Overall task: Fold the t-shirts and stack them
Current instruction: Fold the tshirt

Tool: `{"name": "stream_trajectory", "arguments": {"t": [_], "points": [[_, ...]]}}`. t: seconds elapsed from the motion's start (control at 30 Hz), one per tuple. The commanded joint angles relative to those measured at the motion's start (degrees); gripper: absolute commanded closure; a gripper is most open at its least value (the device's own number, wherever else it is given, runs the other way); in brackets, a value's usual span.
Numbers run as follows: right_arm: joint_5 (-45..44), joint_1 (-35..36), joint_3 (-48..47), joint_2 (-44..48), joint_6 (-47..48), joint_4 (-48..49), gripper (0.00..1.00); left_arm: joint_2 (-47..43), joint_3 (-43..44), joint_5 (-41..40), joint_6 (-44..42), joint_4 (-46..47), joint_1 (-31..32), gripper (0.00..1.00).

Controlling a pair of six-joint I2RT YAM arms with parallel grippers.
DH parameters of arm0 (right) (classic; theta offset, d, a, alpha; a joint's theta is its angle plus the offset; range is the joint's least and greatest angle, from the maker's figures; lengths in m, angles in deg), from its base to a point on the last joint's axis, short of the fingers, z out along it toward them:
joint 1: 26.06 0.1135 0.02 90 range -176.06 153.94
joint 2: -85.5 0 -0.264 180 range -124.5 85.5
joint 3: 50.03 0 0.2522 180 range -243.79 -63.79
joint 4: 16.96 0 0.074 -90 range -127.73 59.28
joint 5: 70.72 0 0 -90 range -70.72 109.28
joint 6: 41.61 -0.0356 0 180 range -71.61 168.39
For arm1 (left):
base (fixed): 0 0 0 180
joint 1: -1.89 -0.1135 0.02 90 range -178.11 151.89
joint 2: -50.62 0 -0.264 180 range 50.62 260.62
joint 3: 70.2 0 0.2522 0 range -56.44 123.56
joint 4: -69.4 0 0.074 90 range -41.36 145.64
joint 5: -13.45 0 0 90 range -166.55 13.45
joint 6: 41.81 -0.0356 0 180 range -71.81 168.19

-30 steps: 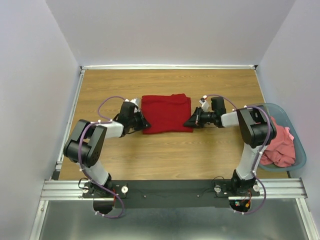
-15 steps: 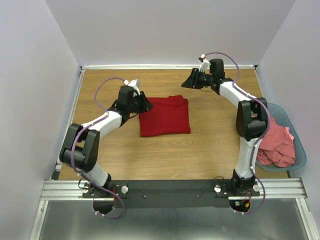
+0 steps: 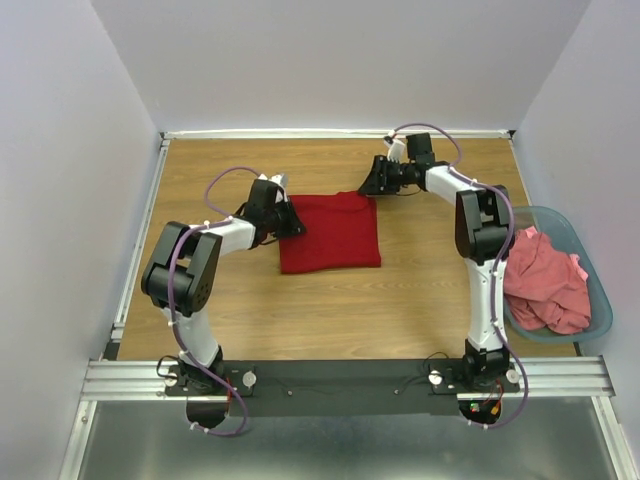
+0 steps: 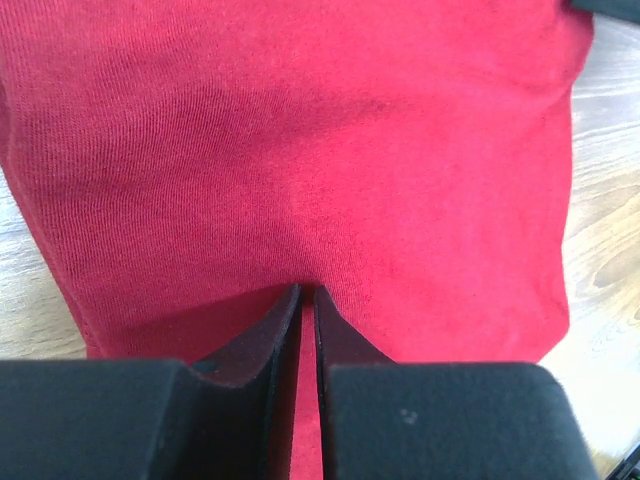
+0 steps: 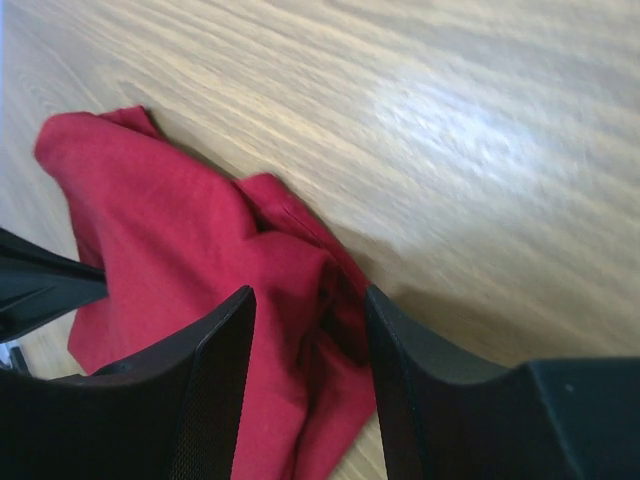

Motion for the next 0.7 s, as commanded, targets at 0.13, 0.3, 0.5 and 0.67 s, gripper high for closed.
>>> {"name": "stream_trajectory", "arguments": {"t": [0.13,0.3,0.5,0.67], "points": [[6.79,0.84,-4.77,-5.13,1.58,-0.67,0.46,3.63,-1.39,0.93,-0.75,-0.04,-0.19,0.83],[7.85,1.02,-5.74,-6.54,1.67,-0.67,0.58,4.07,-1.74,0.58,-0.66,-0.39,-0.11,0.85],[5.49,0.58,-7.15,-6.72,0.53,-0.49,0.93,4.07,-3.32,0.14,-0.05,-1.71,-0.19,0.92],[-0.94,-1.18,-4.25,-4.26,0.00,-0.40,0.98,3.72,-6.31,0.23,0.92,-1.01,-0.28,0.93]]}}
